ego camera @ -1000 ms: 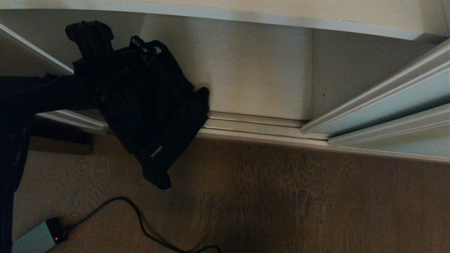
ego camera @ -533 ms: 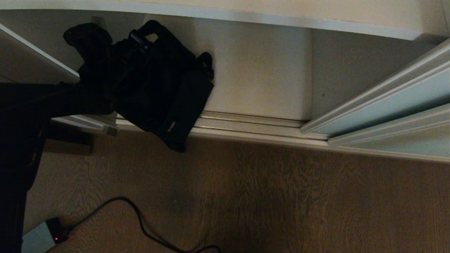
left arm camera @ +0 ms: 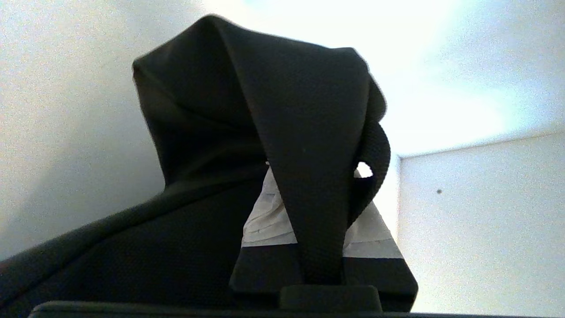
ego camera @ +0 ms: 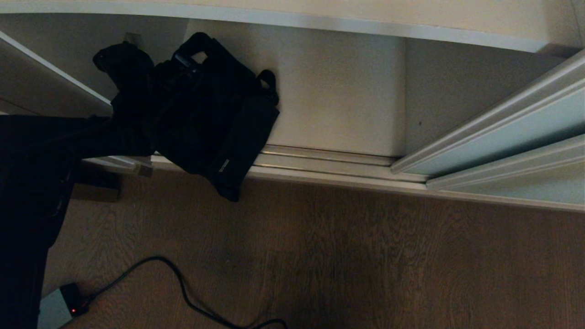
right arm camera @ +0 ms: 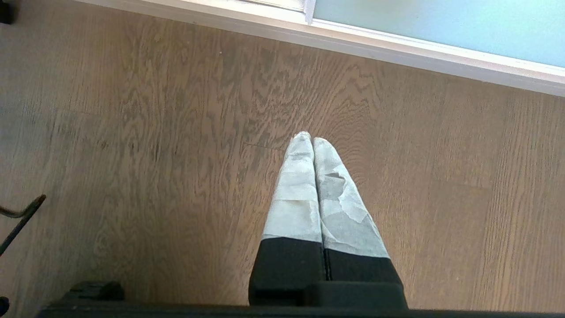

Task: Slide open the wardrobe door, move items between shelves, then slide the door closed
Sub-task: Place the bag on the lower shelf

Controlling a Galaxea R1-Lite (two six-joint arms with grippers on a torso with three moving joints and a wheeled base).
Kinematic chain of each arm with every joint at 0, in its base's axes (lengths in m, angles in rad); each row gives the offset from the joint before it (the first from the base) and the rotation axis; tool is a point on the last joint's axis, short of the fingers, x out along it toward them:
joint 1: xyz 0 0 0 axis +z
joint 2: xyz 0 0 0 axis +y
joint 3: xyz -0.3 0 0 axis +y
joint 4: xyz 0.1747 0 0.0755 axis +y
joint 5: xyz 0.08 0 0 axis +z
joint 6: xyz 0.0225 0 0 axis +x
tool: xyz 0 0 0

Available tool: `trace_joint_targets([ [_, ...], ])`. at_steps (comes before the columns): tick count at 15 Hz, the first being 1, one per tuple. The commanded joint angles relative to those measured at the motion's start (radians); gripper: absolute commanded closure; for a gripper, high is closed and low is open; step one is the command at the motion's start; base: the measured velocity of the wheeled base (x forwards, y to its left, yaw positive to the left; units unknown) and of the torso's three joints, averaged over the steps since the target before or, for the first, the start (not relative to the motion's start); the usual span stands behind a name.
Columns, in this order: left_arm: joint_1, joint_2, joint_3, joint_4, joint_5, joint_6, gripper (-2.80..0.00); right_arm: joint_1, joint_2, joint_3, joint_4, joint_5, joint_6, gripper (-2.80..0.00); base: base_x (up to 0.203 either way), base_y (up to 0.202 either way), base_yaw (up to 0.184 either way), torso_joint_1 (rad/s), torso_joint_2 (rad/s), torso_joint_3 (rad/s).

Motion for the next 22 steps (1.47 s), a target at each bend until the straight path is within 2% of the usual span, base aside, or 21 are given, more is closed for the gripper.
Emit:
trace_joint_targets([
  [1, 0.001, 0.012, 0.001, -0.004, -0.002, -0.005, 0.0, 0.0, -0.003, 0.002, 0.0, 0.001, 0.0, 0.0, 0.0, 0.0, 0.0, 0.0, 0.0, 0.0],
  [11, -0.001, 0.004, -0.002, -0.148, -0.009, 0.038, 0.0, 0.0, -0.003, 0.002, 0.0, 0.001, 0.0, 0.0, 0.0, 0.0, 0.0, 0.0, 0.0, 0.0],
  [18, -0.001, 0.013, -0.013, -0.145, -0.011, 0.044, 0.0, 0.0, -0.003, 0.002, 0.0, 0.001, 0.0, 0.0, 0.0, 0.0, 0.0, 0.0, 0.0, 0.0],
  [22, -0.001, 0.01, -0.012, -0.144, -0.014, 0.045, 0.0, 0.0, -0.003, 0.002, 0.0, 0.001, 0.0, 0.0, 0.154, 0.0, 0.001, 0.005, 0.0, 0.002],
])
